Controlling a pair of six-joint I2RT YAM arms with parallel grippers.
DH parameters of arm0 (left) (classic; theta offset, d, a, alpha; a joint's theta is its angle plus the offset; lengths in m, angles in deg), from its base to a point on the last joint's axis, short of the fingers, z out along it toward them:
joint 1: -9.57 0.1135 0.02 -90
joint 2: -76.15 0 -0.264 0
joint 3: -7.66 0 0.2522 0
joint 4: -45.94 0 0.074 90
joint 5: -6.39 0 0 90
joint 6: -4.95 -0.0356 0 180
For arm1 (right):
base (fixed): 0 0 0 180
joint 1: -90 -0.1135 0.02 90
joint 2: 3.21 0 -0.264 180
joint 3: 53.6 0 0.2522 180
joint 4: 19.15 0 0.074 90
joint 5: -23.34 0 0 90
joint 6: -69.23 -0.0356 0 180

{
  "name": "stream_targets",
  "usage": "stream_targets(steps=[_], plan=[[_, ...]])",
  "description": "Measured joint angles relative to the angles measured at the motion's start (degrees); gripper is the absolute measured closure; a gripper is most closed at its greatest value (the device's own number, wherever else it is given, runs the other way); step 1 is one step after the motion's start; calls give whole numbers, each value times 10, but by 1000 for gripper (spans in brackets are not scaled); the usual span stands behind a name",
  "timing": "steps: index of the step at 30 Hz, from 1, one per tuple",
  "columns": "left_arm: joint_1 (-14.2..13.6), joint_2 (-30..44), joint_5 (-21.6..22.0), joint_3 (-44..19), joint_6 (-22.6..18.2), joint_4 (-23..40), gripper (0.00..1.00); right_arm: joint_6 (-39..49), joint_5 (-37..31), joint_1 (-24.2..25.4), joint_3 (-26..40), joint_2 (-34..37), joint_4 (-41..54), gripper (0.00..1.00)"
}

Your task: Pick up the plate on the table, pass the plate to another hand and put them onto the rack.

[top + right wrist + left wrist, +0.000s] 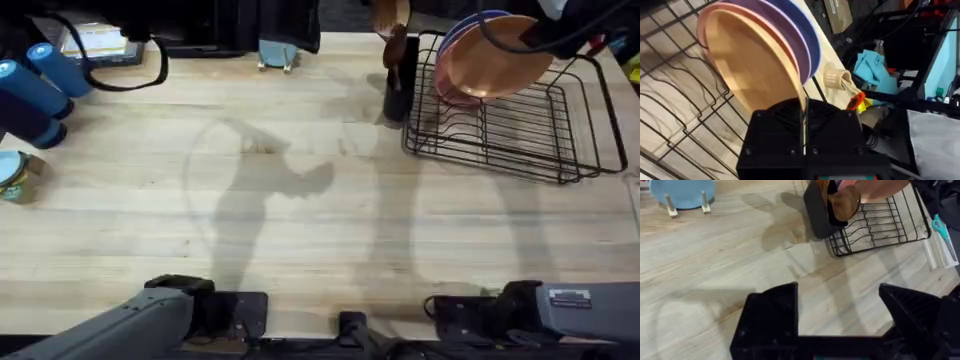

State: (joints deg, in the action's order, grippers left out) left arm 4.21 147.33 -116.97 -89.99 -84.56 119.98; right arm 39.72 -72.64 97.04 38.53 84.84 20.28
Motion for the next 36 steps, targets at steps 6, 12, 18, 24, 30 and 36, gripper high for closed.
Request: stream_targets(steps=[6,12,18,24,30,36], plan=[[0,0,0,0,0,-1,6,0,0,0,0,3,14,969],[0,0,0,0,0,-1,6,1,0,0,2,19,51,969],[0,0,0,0,0,-1,6,4,-2,0,4,55,55,969],[0,0,0,0,0,-1,6,5,-4,3,13,67,54,969],[0,0,0,0,0,-1,6,4,-4,3,14,68,57,885],[0,0,0,0,0,-1,6,4,-1,3,14,78,64,594]])
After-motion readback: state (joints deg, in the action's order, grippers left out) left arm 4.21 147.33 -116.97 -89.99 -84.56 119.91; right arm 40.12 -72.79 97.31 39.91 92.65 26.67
